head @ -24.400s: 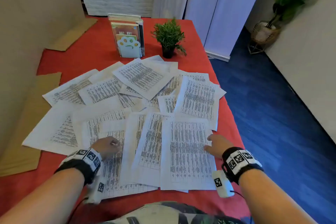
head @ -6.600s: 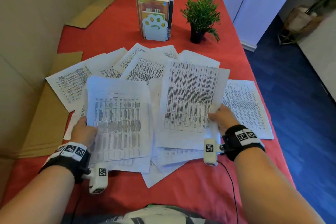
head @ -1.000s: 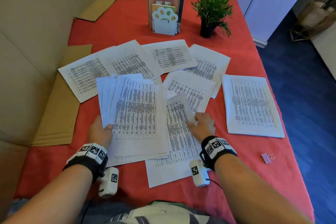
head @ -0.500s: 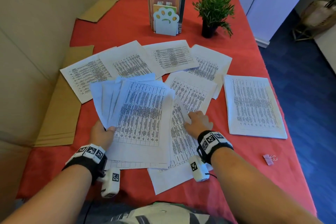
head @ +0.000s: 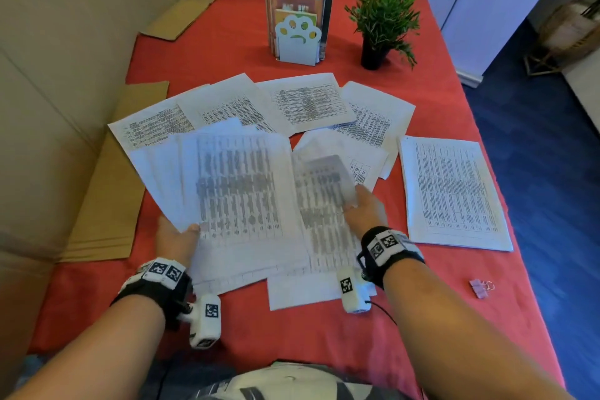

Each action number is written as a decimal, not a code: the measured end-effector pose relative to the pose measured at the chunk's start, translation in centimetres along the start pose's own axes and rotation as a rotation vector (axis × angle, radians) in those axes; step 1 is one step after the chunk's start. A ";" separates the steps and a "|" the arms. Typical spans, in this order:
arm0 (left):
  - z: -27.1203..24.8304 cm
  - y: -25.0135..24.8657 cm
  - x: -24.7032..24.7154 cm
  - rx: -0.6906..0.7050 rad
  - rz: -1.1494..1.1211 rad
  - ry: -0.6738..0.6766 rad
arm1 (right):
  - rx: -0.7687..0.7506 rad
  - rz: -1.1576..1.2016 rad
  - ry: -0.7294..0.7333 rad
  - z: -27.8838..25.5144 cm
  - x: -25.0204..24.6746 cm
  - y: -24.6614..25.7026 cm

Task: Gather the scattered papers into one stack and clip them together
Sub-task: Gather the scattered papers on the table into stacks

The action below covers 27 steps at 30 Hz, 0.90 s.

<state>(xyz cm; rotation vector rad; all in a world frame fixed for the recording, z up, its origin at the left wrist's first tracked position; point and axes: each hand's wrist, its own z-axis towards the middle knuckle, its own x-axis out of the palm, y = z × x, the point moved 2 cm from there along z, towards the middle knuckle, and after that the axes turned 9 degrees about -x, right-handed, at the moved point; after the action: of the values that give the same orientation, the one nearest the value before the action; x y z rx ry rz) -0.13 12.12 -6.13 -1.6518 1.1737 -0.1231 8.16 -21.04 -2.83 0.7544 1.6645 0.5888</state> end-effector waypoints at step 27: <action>-6.1 -2.5 5.6 0.038 0.133 0.379 | 0.107 0.074 -0.002 -2.6 2.1 -1.8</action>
<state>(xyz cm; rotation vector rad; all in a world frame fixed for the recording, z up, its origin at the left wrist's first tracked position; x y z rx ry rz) 0.68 3.77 -3.99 -1.5524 1.5521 -0.3849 5.06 -20.67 -4.92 0.8964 1.6821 0.5540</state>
